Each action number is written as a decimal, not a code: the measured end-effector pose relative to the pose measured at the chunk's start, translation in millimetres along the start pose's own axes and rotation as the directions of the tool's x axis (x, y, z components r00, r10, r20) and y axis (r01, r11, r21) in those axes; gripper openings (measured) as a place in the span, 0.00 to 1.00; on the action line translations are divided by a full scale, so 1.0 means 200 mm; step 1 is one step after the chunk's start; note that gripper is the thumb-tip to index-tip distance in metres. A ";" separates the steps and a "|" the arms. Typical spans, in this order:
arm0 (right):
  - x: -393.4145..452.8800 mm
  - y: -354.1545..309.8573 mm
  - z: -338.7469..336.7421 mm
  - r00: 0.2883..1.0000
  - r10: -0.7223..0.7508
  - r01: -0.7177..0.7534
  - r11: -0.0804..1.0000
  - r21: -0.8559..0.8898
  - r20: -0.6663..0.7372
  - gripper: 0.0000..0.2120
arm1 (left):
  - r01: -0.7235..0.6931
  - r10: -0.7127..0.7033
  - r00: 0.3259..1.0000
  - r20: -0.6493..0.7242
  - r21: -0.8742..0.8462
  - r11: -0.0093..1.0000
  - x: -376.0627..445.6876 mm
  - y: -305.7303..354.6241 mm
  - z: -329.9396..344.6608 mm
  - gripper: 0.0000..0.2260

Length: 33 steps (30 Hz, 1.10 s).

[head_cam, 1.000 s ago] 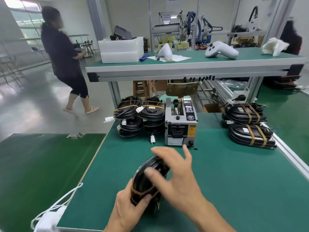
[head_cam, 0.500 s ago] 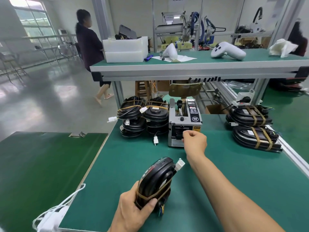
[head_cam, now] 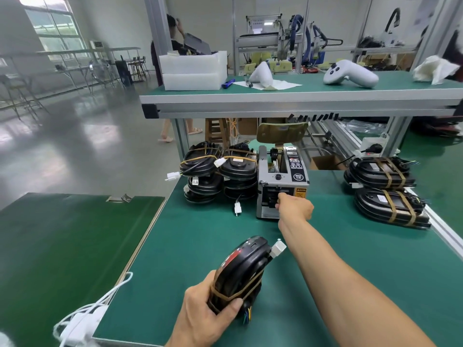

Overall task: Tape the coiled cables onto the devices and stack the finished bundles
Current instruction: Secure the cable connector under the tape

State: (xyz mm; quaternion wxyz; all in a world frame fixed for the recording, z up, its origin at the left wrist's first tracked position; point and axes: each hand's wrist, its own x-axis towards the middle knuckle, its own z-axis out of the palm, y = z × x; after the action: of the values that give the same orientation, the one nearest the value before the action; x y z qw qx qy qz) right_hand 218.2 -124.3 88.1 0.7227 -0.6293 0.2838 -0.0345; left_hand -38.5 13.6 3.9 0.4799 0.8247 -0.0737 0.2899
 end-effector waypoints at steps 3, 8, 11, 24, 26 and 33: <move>0.01 0.01 0.02 0.999 0.025 -0.025 0.999 0.039 -0.021 0.08 | 0.009 -0.009 1.000 0.002 -0.004 1.000 0.00 0.00 0.00 0.21; 0.04 0.02 0.04 0.999 0.029 -0.029 1.000 -0.002 -0.024 0.05 | 0.019 -0.019 1.000 0.007 0.006 1.000 -0.01 -0.01 0.00 0.20; 0.03 0.03 -0.02 1.000 0.000 0.000 0.999 -0.050 -0.007 0.04 | 0.021 -0.021 1.000 -0.002 -0.001 1.000 -0.01 0.00 0.01 0.20; -0.53 -0.10 -0.68 0.778 -0.241 0.253 0.965 0.062 0.579 0.04 | 0.092 -0.093 0.996 0.010 0.040 0.995 -0.03 -0.02 0.01 0.21; -0.64 -0.12 -0.73 0.706 -0.272 0.326 0.944 0.040 0.654 0.08 | 0.086 -0.087 0.996 0.014 0.054 0.995 -0.03 -0.02 0.01 0.21; -0.71 -0.03 -0.71 0.633 -0.184 0.326 0.944 -0.043 0.752 0.08 | 0.103 -0.104 0.994 0.022 0.051 0.993 -0.03 -0.01 0.01 0.22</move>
State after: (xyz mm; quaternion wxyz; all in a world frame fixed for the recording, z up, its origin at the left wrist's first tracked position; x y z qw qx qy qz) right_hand 36.2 -194.3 140.2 0.7045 -0.6835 -0.1233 0.1461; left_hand -41.6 11.9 -2.2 0.4726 0.8426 -0.0293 0.2564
